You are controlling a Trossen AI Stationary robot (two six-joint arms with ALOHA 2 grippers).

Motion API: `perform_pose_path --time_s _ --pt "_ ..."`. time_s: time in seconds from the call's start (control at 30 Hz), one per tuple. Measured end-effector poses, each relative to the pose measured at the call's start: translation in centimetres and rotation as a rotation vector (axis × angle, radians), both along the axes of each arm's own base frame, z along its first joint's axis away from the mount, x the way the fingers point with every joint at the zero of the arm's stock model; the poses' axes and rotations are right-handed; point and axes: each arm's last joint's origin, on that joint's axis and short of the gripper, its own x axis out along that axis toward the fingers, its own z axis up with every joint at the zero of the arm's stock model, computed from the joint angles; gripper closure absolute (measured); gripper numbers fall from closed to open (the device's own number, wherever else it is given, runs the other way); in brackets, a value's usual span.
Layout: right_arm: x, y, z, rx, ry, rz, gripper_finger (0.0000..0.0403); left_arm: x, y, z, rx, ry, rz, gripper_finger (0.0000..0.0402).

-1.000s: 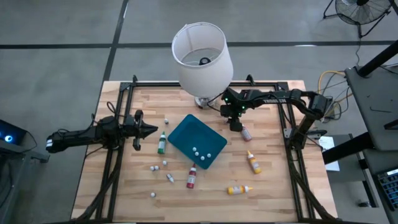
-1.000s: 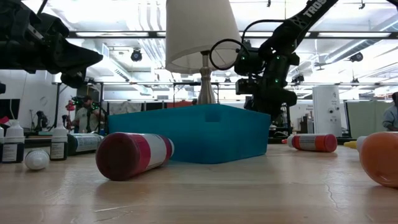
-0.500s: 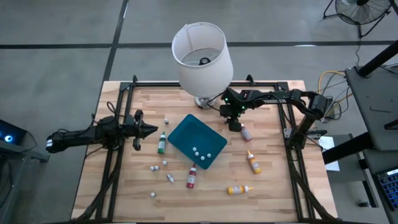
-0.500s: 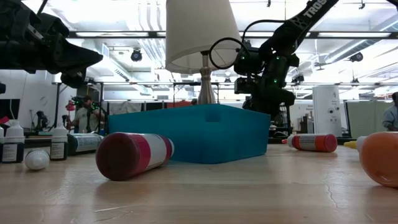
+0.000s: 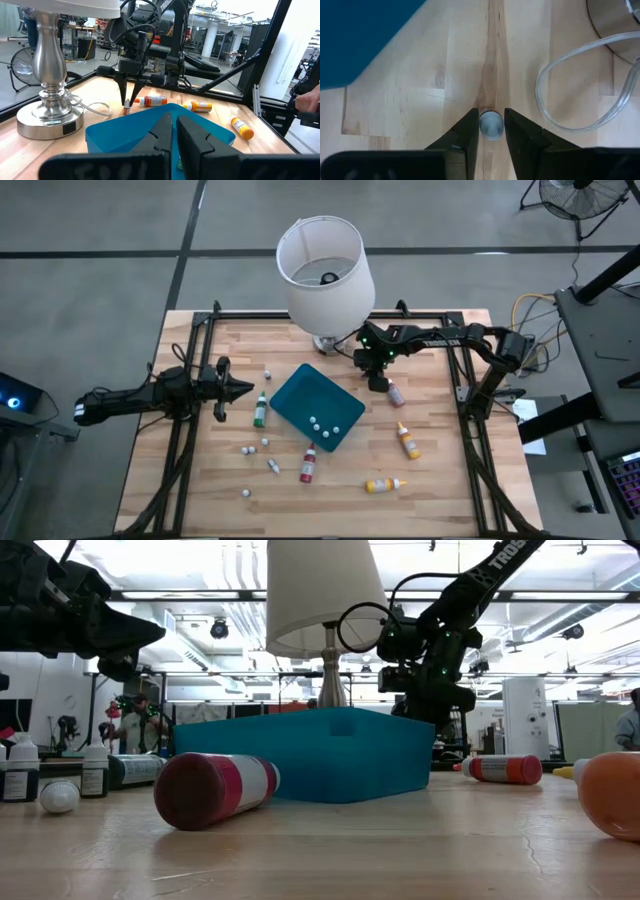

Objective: Pick & Place food coloring
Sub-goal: Put the small orange food coloring bottle into the blue container

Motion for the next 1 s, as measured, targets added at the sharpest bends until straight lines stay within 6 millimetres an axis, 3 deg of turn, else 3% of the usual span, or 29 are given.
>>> perform_pose_path --time_s 0.2,0.6,1.0 --pt "0.0 0.0 0.0 -0.005 -0.002 0.006 0.0355 0.0 0.0 0.0 0.000 0.000 0.000 0.0402" --pt "-0.1 0.0 0.2 -0.007 -0.001 0.003 0.0357 0.0 0.0 0.0 0.000 0.000 0.000 0.0402" --pt "-0.8 0.7 2.7 -0.022 -0.048 -0.011 0.0358 0.0 0.0 0.0 0.000 0.000 0.000 0.0402"
